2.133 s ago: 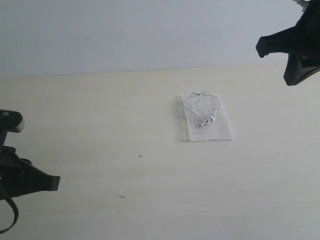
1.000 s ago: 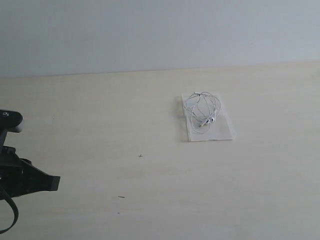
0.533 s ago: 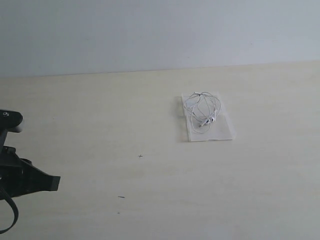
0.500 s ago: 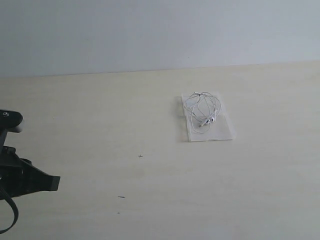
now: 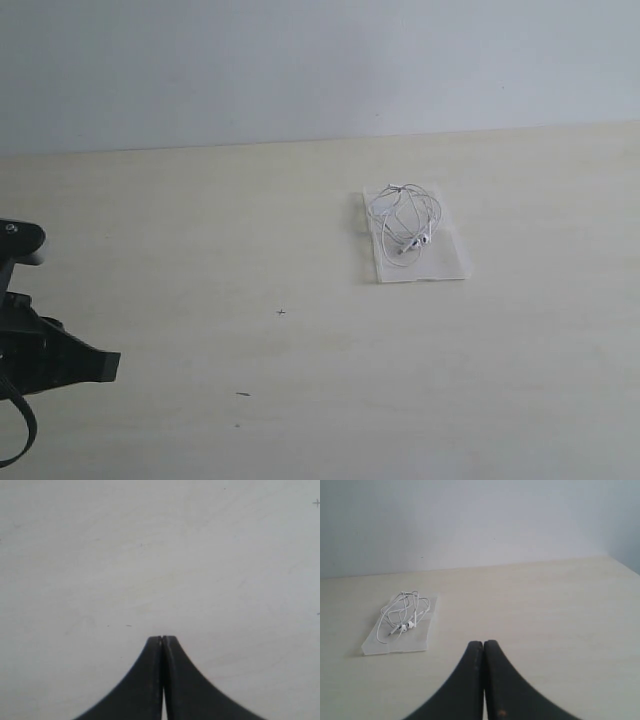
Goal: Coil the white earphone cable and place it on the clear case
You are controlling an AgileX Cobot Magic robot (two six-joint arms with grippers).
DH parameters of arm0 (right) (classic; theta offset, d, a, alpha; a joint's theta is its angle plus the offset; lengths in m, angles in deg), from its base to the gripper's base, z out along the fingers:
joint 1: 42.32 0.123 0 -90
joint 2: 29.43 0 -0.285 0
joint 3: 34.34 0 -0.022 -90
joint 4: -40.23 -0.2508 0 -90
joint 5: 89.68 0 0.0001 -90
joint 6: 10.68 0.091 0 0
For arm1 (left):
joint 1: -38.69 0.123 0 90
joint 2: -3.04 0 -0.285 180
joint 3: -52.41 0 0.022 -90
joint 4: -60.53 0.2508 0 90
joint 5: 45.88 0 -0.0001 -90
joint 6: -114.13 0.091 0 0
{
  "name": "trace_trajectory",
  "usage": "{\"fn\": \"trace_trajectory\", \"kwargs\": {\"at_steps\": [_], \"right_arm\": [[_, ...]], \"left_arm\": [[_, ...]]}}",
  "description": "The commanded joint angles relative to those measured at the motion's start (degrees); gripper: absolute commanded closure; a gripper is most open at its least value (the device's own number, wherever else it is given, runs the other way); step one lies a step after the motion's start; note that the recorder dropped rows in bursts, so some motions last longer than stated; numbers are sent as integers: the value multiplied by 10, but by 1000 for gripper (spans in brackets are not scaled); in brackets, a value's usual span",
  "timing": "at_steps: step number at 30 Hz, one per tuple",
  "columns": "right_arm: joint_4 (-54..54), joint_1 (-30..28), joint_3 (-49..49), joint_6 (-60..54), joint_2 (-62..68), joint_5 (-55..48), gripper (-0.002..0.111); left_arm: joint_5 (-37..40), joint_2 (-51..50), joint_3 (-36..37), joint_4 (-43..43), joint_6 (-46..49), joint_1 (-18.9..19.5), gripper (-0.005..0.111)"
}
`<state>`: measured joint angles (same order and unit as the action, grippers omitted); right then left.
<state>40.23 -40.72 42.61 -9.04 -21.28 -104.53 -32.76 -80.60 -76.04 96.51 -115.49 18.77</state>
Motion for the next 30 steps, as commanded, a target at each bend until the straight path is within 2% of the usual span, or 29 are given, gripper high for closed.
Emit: {"fn": "trace_trajectory", "kwargs": {"at_steps": [1, 18, 20, 24, 28, 30], "right_arm": [[0, -3, 3, -1, -4, 0, 108], [0, -3, 3, -1, -4, 0, 108], [0, -3, 3, -1, -4, 0, 108], [0, -3, 3, -1, -4, 0, 108], [0, -3, 3, -1, -4, 0, 108], [0, -3, 3, -1, -4, 0, 108]], "left_arm": [[1, 5, 2, 0, -1, 1, 107], [1, 5, 2, 1, -1, 1, 107], [-10, 8, 2, 43, -1, 1, 107], [-124, 40, 2, 222, -1, 1, 107], [-147, 143, 0, 227, -2, 6, 107], [-173, 214, 0, 227, -2, 35, 107]]}}
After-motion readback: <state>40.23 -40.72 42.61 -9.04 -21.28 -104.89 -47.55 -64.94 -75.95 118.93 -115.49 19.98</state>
